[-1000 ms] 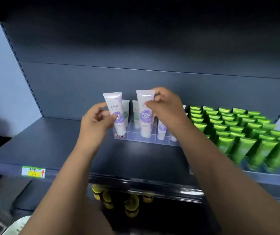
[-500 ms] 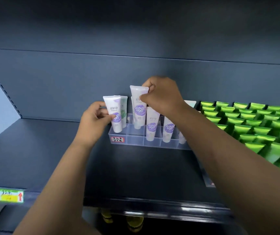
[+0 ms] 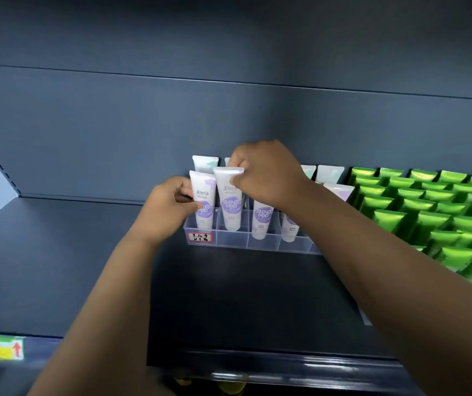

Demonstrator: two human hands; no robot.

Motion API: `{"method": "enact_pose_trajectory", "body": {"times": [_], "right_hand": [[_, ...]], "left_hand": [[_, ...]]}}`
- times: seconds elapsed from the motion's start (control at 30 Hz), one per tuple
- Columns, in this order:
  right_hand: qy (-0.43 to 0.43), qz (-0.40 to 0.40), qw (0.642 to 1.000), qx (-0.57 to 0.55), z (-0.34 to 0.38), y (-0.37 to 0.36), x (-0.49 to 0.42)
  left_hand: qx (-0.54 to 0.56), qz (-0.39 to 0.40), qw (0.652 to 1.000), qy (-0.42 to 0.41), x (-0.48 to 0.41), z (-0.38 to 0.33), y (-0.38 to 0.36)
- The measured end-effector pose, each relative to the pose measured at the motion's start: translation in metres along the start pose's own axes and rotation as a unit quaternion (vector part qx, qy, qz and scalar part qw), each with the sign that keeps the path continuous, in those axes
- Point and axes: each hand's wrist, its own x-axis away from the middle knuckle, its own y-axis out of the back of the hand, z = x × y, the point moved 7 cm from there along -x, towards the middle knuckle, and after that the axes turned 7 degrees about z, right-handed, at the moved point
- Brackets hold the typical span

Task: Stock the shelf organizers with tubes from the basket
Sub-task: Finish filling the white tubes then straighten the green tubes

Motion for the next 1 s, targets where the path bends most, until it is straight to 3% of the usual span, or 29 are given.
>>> {"method": "enact_pose_trajectory", "body": {"times": [0.73, 1.0], "right_hand": [[-0.023, -0.014, 1.0, -0.008, -0.016, -0.023, 0.02], [-0.003, -0.041, 0.999, -0.013, -0.011, -0.015, 0.031]], "left_hand": [[-0.042, -0.019, 0.999, 0.015, 0.01, -0.008, 0.004], [-0.152, -0.069, 0.986, 0.01, 0.015, -0.019, 0.01]]}}
